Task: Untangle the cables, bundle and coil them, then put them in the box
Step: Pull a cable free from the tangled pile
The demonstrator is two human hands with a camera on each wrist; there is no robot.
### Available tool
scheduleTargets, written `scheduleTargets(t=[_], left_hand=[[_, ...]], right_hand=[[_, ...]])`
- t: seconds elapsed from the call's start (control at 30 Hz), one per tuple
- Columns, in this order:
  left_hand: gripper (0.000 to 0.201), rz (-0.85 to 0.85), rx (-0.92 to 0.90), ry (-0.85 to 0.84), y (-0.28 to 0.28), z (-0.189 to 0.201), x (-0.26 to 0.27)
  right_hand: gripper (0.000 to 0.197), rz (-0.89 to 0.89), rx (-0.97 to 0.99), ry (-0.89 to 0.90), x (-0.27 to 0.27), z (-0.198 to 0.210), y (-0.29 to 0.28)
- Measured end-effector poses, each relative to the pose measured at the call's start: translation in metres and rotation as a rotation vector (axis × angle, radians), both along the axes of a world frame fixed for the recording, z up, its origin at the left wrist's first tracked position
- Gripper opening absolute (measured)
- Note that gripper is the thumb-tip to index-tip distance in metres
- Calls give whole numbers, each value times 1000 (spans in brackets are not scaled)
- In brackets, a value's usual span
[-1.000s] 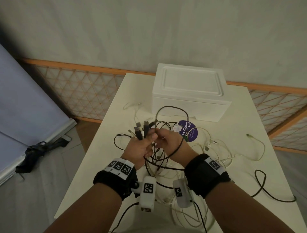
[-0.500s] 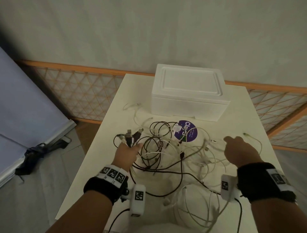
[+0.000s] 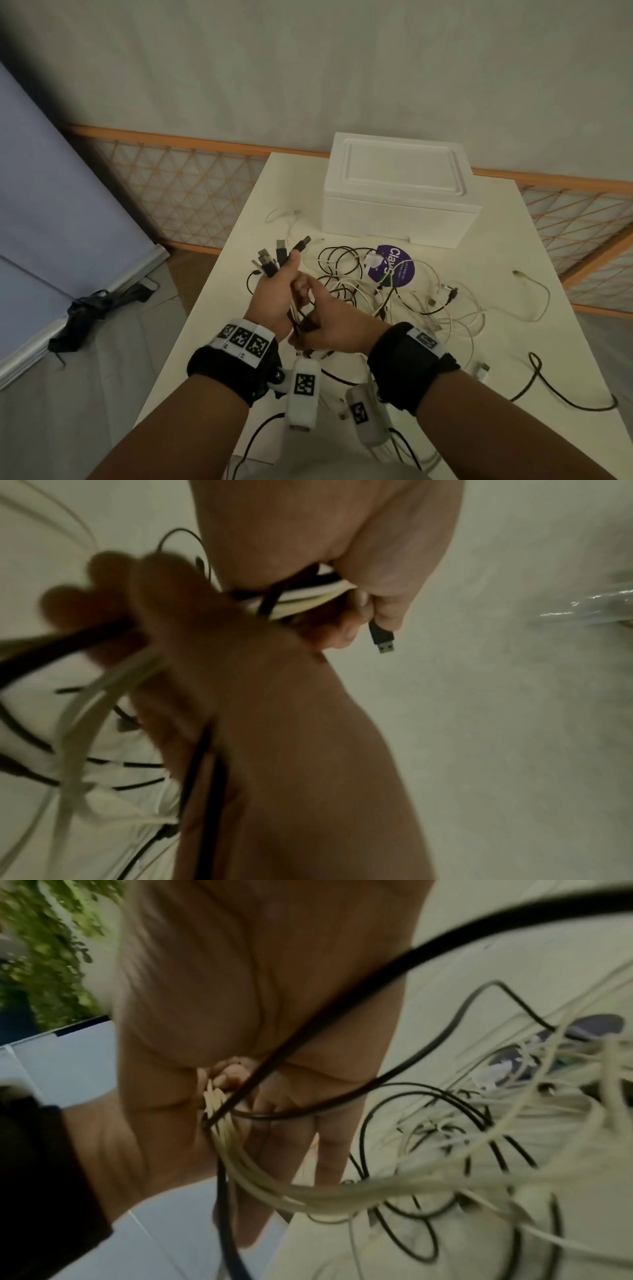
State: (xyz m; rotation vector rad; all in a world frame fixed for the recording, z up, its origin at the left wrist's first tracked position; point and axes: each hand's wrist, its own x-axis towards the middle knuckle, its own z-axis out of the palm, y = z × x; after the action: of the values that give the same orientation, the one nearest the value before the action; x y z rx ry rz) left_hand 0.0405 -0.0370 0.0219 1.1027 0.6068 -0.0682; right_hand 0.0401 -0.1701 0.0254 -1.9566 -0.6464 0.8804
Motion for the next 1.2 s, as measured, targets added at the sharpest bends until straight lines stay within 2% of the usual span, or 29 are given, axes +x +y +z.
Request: scheduleTargets(t=[0.07,0.13,0.2,0.27,0.33,0.47,0.53,0.6,0.7,0.73,0.87,1.0,1.07,1.2], left_hand=[[52,29,43,50,7,-9,-6],[45,66,-9,85,6,-17,-13],[34,175,-166,71,7,-21,-18],[29,362,-344,37,22,-23,-21],[29,504,-388,52,52,-28,-26],[32,498,-261,193,83,-57,-47],[28,448,-223,294,78,-78,-57],[26,365,-194,351,71,-89,-63],[20,250,-140,348,66,-96,-64],[18,226,-141,350,63,-96,-64],[24,151,-190,321,50,-95,-61],[23,95,-289,286,45,-89,-57],[26,97,-302,270,44,-89,-55],[25,76,-315,200,40,-90,-52]], right_hand=[[90,81,-71,12,-6,-6,-2],[66,104,-128,-19,-11,-13,-3],[46,105,-212,-145,-13,-18,-7],[28,208,-382,-363,-8,-17,-18],[17,260,-491,-435,-4,-16,-37],[15,256,-617,-323,-2,-28,-71],[31,298,-655,-257,-4,-38,-70],[44,259,-620,-251,-5,-48,-63],[46,70,-483,-300,-1,-53,-40],[43,64,-484,-328,-2,-55,-31],[28,197,-503,-513,-8,-67,5],[28,188,-462,-588,-8,-79,23],[27,152,-503,-607,-4,-81,24],[24,213,-621,-571,5,-84,15]])
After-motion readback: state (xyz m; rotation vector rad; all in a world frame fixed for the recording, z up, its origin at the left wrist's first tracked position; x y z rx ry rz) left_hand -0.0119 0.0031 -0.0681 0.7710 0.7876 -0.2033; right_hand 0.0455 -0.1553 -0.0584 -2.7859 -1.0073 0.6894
